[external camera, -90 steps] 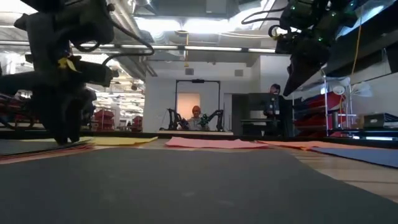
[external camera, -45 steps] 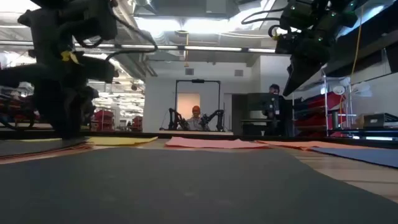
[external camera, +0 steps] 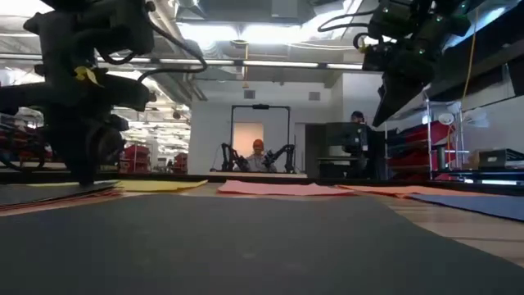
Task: Organize paper
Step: Stack the black paper on the top of the black paper
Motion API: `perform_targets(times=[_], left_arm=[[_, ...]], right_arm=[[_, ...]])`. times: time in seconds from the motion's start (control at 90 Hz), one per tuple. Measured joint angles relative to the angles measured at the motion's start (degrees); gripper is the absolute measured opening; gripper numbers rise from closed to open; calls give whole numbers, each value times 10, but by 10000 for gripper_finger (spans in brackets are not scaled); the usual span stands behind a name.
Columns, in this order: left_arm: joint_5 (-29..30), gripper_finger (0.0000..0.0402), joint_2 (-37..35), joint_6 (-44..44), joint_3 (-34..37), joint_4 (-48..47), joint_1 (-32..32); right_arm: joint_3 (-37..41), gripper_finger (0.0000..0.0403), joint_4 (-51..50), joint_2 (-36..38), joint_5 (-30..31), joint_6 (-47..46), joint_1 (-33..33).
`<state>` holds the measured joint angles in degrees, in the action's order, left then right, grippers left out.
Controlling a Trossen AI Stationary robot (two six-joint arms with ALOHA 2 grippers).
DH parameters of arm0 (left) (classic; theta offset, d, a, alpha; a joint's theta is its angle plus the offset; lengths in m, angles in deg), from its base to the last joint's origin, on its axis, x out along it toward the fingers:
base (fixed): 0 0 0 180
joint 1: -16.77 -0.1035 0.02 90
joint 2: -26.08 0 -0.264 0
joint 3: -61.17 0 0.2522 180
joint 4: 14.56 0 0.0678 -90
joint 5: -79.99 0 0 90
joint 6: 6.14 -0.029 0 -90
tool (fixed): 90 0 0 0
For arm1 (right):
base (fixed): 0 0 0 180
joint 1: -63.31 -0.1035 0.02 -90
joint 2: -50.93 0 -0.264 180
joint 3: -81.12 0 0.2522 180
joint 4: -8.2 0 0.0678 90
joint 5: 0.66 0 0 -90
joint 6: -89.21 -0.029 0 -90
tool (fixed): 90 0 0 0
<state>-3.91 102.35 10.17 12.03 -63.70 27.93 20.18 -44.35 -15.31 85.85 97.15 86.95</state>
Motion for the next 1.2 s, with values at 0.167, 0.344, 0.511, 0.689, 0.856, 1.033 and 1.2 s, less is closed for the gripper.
perform_targets(times=[0.167, 0.344, 0.511, 0.689, 0.856, 1.033, 1.2], left_arm=[[0, 6, 0, 0, -2, -1, 1], [0, 6, 0, -3, -32, -6, 1], [-2, 14, -1, -2, -46, -18, 1], [-2, 69, -1, 19, -35, -34, -2], [-22, 120, -1, 30, -35, -30, -4], [-23, 145, 1, 28, -34, -30, 1], [-16, 153, 1, 28, 0, -12, 1]], right_arm=[[0, 147, 0, 0, 0, 0, 0], [0, 147, 0, 0, 0, 0, 0], [0, 147, 0, 0, 0, 0, 0], [0, 147, 0, 0, 0, 0, 0], [0, 147, 0, 0, 0, 0, 0], [0, 147, 0, 0, 0, 0, 0], [0, 147, 0, 0, 0, 0, 0]])
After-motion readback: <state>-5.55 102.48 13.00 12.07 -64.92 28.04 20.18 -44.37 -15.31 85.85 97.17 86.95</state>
